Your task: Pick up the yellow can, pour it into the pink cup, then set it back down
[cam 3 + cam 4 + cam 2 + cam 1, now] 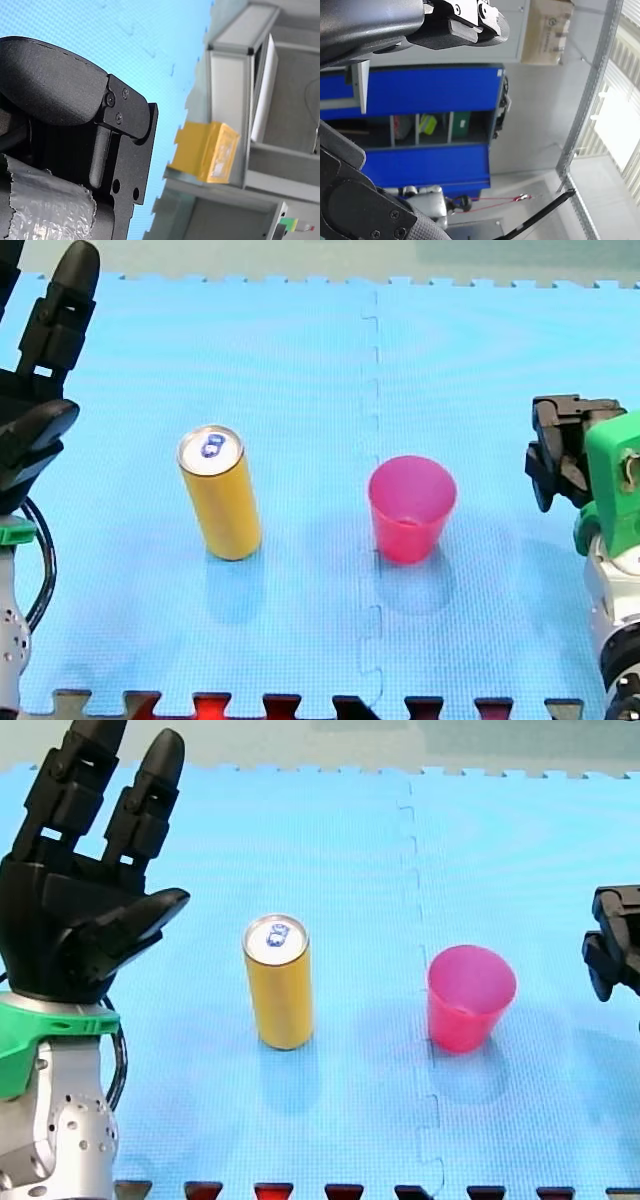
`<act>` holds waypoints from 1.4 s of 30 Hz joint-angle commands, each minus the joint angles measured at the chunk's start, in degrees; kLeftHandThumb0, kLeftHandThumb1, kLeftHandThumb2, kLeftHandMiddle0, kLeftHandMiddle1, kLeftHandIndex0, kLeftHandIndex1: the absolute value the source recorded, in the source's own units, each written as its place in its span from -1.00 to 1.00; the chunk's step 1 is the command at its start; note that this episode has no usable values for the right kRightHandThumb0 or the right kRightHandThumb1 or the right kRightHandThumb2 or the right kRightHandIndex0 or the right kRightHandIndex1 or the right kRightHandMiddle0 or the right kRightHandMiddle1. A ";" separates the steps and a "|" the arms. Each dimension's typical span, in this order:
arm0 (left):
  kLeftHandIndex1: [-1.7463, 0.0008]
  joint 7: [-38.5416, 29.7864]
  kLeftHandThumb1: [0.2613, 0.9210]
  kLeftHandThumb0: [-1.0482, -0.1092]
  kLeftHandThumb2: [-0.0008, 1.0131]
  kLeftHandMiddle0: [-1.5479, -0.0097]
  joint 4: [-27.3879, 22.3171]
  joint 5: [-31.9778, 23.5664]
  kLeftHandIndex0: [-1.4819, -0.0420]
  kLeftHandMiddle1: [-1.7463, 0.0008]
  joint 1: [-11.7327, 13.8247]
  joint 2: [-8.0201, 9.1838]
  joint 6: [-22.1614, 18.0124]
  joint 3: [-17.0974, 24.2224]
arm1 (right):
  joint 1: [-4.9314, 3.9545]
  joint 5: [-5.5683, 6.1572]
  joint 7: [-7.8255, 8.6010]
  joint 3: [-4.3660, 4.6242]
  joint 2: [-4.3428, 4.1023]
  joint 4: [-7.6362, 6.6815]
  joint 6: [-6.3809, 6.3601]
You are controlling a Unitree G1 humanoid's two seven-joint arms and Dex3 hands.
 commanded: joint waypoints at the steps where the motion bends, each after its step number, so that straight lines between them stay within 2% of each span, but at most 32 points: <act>1: 1.00 -0.41 0.17 -0.07 -0.99 0.72 0.66 -0.22 0.64 1.00 -0.29 0.53 -0.33 0.07 | 0.00 0.24 0.05 -0.14 -0.22 -0.15 0.22; 4: 1.00 -0.25 0.17 -0.04 -0.99 0.72 1.74 0.72 0.65 1.00 -0.53 0.69 -1.18 -0.12 | 0.10 0.34 0.20 -0.22 -0.27 -0.21 0.22; 8: 1.00 -0.07 0.18 0.22 -0.99 0.72 3.73 2.83 0.65 1.00 -0.34 0.08 -3.51 -0.95 | 0.32 0.50 0.48 -0.35 -0.34 -0.31 0.08; 10: 1.00 0.31 0.19 0.23 -0.99 0.71 6.46 3.62 0.65 0.99 -0.66 -0.03 -3.59 -1.16 | 0.43 0.64 0.71 -0.47 -0.41 -0.35 0.02; 14: 1.00 1.43 0.21 0.13 -0.99 0.71 13.64 6.72 0.65 0.99 -1.42 0.82 -4.35 -1.21 | 0.59 0.75 0.98 -0.62 -0.56 -0.46 -0.06; 18: 1.00 1.06 0.25 -0.02 -0.99 0.71 16.58 7.50 0.64 1.00 -1.65 1.09 -3.33 -1.62 | 0.73 0.76 1.16 -0.66 -0.70 -0.56 0.01; 23: 1.00 -0.65 0.22 -0.02 -1.00 0.75 20.54 8.37 0.66 1.00 -2.71 2.33 -2.33 -2.08 | 1.03 0.69 1.18 -0.65 -0.87 -0.69 -0.12; 27: 1.00 0.62 0.21 -0.05 -1.00 0.74 21.69 11.09 0.68 1.00 -2.65 3.20 -0.69 -3.35 | 1.19 0.76 1.20 -0.71 -0.96 -0.81 -0.03; 33: 1.00 0.58 0.21 -0.09 -1.00 0.74 25.48 13.33 0.68 0.99 -3.64 3.85 -1.29 -4.05 | 1.31 1.33 1.56 -1.10 -1.08 -0.90 0.35; 39: 1.00 -0.10 0.16 -0.12 -1.00 0.73 26.22 13.99 0.69 0.99 -4.03 4.39 -1.19 -4.53 | 1.54 1.59 1.87 -1.18 -1.37 -0.96 0.23; 41: 1.00 -0.29 0.17 -0.17 -1.00 0.73 26.33 13.92 0.69 0.99 -4.05 4.51 -1.17 -4.52 | 1.58 1.63 1.98 -1.20 -1.47 -0.95 0.24; 42: 1.00 -0.35 0.21 -0.36 -0.99 0.73 26.37 13.89 0.70 1.00 -4.05 4.56 -1.16 -4.51 | 1.58 1.64 2.03 -1.21 -1.51 -0.94 0.25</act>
